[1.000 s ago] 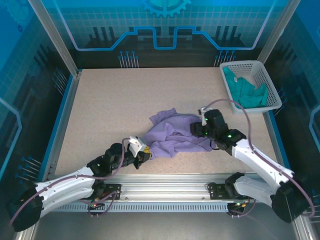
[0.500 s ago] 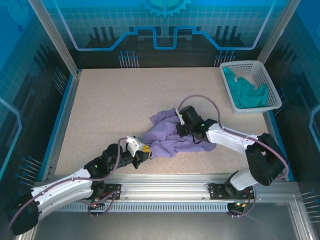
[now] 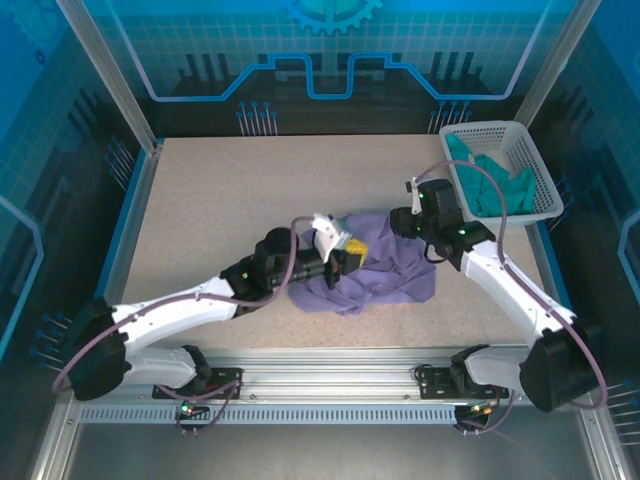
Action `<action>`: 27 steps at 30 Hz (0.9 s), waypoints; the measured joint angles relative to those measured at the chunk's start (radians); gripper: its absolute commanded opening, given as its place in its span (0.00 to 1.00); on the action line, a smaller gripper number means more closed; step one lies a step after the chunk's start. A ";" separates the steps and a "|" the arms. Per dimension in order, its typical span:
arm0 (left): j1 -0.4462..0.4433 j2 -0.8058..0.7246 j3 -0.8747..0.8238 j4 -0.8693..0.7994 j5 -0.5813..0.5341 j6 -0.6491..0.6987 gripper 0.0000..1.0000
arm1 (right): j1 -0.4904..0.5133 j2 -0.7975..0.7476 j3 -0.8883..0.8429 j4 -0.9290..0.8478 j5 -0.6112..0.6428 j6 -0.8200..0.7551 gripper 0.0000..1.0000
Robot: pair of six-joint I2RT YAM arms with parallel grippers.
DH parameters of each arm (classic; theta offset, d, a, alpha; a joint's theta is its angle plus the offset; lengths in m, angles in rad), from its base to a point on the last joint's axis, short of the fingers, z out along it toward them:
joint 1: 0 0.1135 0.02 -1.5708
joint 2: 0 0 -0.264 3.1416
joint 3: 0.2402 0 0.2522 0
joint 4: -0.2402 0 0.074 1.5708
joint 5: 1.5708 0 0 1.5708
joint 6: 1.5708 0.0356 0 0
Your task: Fold the inside-out t-shirt
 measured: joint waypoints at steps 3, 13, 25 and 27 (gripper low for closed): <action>0.000 0.072 0.085 -0.001 -0.012 0.012 0.10 | -0.010 -0.172 -0.086 -0.017 -0.021 0.005 0.69; 0.142 0.018 0.001 -0.079 -0.139 -0.093 0.29 | 0.241 -0.312 -0.418 0.105 -0.190 0.080 0.80; 0.351 -0.322 -0.238 -0.287 -0.264 -0.240 0.42 | 0.483 0.095 -0.234 0.195 -0.065 0.040 0.00; 0.351 -0.339 -0.264 -0.294 -0.261 -0.251 0.46 | 0.443 0.026 -0.199 0.162 -0.070 0.014 0.00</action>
